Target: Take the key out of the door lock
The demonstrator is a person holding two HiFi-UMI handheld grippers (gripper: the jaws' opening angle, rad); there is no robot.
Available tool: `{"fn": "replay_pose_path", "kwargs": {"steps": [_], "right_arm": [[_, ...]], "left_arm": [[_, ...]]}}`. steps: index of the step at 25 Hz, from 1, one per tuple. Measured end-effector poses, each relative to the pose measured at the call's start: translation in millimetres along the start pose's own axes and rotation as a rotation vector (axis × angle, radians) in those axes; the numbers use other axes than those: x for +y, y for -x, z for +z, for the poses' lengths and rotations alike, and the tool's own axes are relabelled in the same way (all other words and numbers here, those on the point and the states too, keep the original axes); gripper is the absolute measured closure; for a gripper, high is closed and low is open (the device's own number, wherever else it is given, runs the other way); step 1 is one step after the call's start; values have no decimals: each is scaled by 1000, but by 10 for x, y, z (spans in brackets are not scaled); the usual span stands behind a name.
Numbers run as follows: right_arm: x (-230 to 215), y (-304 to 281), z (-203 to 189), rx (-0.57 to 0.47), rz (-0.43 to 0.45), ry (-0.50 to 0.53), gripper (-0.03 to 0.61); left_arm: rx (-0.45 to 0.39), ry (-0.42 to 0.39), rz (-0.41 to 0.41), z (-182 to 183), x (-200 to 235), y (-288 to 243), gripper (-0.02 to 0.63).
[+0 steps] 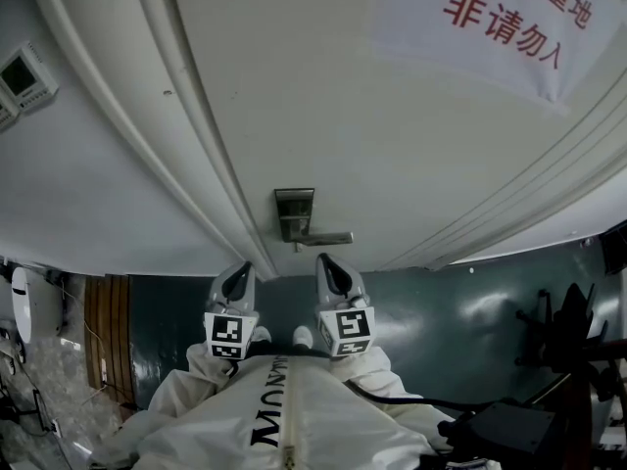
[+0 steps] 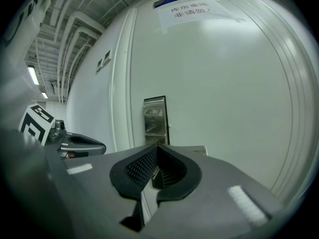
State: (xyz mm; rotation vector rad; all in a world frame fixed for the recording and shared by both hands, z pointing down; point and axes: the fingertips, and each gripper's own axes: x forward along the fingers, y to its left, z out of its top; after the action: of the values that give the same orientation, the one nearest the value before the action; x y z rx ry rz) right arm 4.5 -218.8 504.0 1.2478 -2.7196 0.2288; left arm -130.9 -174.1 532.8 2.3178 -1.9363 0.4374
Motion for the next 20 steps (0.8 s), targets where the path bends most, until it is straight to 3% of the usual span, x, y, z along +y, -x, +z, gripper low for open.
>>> {"fn": "replay_pose_path", "kwargs": {"steps": [8,20], "right_arm": [[40,-13,-50,36,-77,12,569],[116,-147,-243,57,-131,-151,451]], "left_arm": [[-9,-22,-67,31,107,-31,614],[-1,-32,-129,-69,321,-34,614]]}}
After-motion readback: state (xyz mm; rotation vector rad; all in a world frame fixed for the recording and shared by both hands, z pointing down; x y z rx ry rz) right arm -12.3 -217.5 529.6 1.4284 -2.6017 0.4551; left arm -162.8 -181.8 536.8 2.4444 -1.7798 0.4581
